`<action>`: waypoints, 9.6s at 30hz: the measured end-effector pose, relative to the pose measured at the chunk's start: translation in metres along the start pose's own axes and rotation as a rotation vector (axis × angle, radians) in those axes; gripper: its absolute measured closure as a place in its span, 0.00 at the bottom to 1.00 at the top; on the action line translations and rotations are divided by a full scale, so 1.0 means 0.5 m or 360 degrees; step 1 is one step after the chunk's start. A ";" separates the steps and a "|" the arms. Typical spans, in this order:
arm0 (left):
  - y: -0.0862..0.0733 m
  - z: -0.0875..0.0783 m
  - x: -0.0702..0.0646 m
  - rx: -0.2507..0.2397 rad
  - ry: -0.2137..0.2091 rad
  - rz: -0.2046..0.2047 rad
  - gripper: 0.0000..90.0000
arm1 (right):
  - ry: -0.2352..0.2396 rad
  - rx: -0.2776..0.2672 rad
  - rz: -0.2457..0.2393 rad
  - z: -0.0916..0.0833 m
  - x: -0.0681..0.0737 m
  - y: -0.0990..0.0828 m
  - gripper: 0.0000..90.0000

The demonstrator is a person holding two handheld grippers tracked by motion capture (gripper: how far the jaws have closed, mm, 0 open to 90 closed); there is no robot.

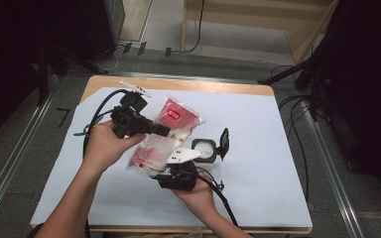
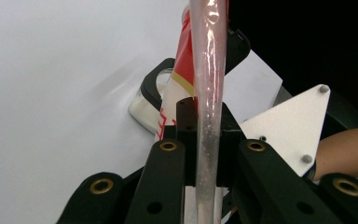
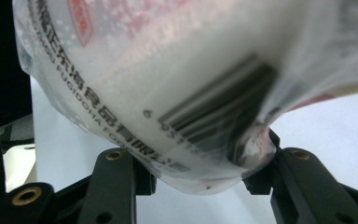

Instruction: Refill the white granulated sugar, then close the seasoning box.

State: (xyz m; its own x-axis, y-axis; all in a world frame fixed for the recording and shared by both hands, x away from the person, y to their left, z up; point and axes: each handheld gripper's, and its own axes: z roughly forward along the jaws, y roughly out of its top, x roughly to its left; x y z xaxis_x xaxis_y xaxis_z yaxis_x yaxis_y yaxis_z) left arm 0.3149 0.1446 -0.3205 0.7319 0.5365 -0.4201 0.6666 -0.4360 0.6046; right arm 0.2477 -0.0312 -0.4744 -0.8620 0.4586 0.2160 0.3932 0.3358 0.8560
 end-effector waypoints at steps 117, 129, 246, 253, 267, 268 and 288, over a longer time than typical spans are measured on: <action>-0.149 -0.022 0.189 -0.0201 0.0280 0.0018 0.93 | 0.0103 0.0225 0.0047 -0.119 -0.059 0.012 0.59; -0.185 -0.027 0.193 -0.0251 0.0242 0.0106 0.86 | 0.0050 0.0207 0.0080 -0.128 -0.080 0.009 0.59; -0.292 -0.099 0.259 -0.0259 0.0530 -0.0077 0.47 | -0.0211 0.0092 0.0225 -0.356 -0.203 0.101 1.00; -0.293 -0.093 0.260 -0.0228 0.0523 -0.0078 0.46 | -0.0272 0.0068 0.0269 -0.375 -0.224 0.093 1.00; -0.295 -0.091 0.260 -0.0227 0.0514 -0.0075 0.45 | -0.0310 0.0127 0.0381 -0.348 -0.259 0.050 1.00; -0.295 -0.091 0.262 -0.0225 0.0514 -0.0075 0.45 | -0.0312 0.0134 0.0377 -0.346 -0.259 0.048 1.00; -0.293 -0.086 0.265 -0.0200 0.0517 -0.0095 0.44 | -0.0281 0.0172 0.0372 -0.309 -0.246 0.039 1.00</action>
State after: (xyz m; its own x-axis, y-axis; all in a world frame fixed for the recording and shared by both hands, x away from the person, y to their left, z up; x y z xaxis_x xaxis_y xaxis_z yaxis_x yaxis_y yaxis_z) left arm 0.3081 0.3105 -0.4355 0.5956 0.7690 -0.2322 0.6694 -0.3154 0.6726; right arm 0.3116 -0.2083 -0.4117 -0.6792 0.6661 0.3082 0.6140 0.2856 0.7358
